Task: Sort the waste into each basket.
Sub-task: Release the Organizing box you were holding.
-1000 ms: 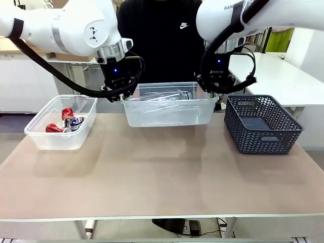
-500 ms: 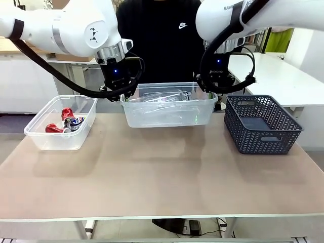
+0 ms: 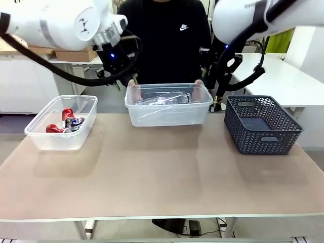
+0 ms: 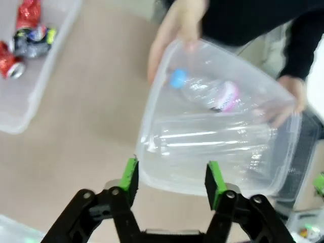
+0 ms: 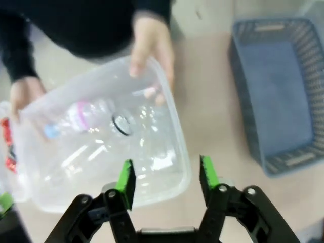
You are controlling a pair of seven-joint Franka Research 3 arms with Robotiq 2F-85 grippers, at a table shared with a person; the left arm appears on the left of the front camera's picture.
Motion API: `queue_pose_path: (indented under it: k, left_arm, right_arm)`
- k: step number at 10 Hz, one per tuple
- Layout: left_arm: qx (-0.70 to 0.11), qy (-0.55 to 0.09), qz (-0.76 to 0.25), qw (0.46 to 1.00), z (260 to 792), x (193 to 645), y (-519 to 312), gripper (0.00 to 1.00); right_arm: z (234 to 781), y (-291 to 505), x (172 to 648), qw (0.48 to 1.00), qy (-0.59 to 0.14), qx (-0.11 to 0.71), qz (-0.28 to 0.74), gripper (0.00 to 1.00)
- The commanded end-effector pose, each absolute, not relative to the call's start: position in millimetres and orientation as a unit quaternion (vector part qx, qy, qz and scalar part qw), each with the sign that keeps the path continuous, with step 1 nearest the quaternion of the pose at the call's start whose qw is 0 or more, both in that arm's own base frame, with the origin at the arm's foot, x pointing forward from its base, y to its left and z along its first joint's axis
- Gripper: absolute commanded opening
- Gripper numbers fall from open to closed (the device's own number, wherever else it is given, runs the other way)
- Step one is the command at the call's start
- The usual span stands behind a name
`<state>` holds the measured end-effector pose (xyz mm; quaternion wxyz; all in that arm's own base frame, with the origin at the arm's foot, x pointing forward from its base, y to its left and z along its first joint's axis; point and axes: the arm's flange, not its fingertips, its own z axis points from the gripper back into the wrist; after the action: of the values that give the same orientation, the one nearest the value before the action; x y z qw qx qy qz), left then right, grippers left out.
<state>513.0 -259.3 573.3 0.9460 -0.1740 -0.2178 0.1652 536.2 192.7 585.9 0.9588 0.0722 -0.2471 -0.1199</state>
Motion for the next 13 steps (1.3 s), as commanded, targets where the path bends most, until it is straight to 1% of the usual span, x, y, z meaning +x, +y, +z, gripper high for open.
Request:
queue_pose_path:
  k: [1, 2, 3, 4, 5, 6, 7, 13]
  left_arm:
    - [-0.230, -0.269, 0.139, 0.925, 553, 489, -238, 1.00]
    - [-0.229, -0.273, 0.110, 0.928, 550, 487, -236, 1.00]
    - [-0.250, -0.262, 0.049, 0.931, 544, 488, -236, 1.00]
    - [-0.241, -0.256, 0.017, 0.936, 538, 488, -237, 1.00]
    - [-0.226, -0.245, -0.014, 0.943, 534, 487, -238, 1.00]
    - [-0.220, -0.229, -0.018, 0.948, 534, 488, -238, 1.00]
    - [-0.229, -0.260, 0.033, 0.937, 535, 485, -263, 1.00]
    - [-0.229, -0.260, 0.033, 0.937, 535, 485, -263, 1.00]
  right_arm:
    - [566, 180, 509, 0.943, -0.304, 0.091, -0.104, 1.00]
    - [569, 178, 503, 0.945, -0.303, 0.100, -0.074, 1.00]
    - [570, 177, 496, 0.946, -0.294, 0.134, -0.002, 1.00]
    - [567, 178, 492, 0.948, -0.276, 0.146, 0.059, 1.00]
    - [561, 178, 492, 0.957, -0.246, 0.126, 0.083, 1.00]
    - [557, 180, 495, 0.965, -0.221, 0.117, 0.082, 1.00]
    - [562, 200, 494, 0.952, -0.279, 0.124, 0.031, 1.00]
    - [562, 200, 494, 0.952, -0.279, 0.124, 0.031, 1.00]
